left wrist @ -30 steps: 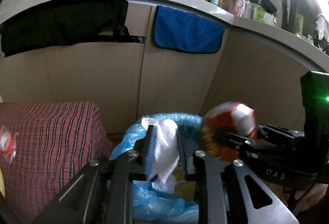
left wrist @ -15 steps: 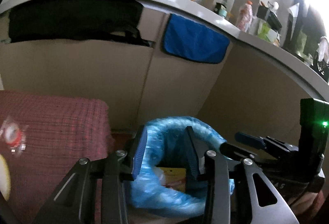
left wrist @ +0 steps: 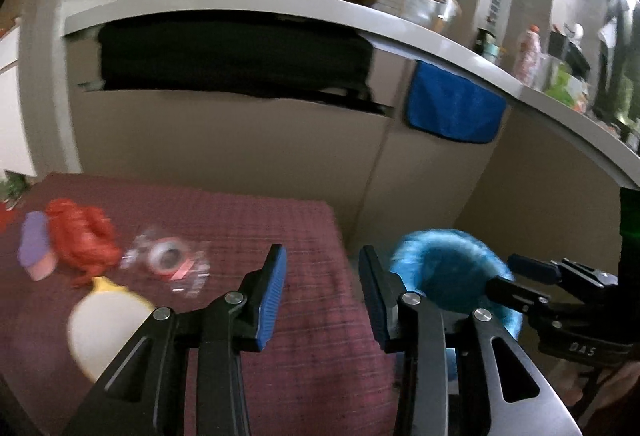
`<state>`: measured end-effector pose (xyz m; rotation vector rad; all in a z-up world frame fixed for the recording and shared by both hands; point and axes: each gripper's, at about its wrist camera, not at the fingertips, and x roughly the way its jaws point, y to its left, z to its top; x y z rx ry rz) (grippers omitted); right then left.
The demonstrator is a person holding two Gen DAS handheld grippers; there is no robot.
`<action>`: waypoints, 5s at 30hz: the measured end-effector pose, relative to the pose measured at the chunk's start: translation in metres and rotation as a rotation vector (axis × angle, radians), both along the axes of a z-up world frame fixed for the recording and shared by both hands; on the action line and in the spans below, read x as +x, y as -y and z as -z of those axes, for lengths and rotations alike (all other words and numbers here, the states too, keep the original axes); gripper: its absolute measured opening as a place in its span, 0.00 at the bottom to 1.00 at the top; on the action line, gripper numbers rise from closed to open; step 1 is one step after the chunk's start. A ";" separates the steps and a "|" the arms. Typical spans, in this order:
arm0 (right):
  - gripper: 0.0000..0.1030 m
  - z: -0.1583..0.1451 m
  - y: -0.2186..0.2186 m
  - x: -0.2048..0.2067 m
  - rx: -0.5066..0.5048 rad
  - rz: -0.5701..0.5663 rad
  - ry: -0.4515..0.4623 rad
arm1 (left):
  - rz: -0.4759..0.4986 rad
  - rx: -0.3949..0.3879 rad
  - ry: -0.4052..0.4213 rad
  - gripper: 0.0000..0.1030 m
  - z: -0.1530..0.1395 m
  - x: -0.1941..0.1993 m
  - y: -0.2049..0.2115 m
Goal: Collect trash
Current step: 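Move both tools from the bin toward the yellow-rimmed mesh pad on the table, then grasp yellow-rimmed mesh pad with right tool while left tool moves toward red plastic bag, then grasp red plastic bag with left tool while right tool lifts the mesh pad, then carry mesh pad and red bag with both tools to the blue-lined bin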
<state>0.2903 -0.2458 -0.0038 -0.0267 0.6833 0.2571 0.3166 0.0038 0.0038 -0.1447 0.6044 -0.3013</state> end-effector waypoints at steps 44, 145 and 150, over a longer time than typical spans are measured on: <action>0.54 0.051 -0.250 0.042 -0.075 -0.382 -0.147 | -0.290 0.095 -0.080 0.38 0.047 -0.015 -0.227; 0.12 0.005 -0.131 0.005 0.005 -0.252 0.068 | -0.331 0.048 0.021 0.30 -0.003 0.002 -0.137; 0.12 -0.022 -0.119 -0.005 -0.022 -0.232 0.153 | -0.254 0.093 0.133 0.29 -0.043 -0.026 -0.096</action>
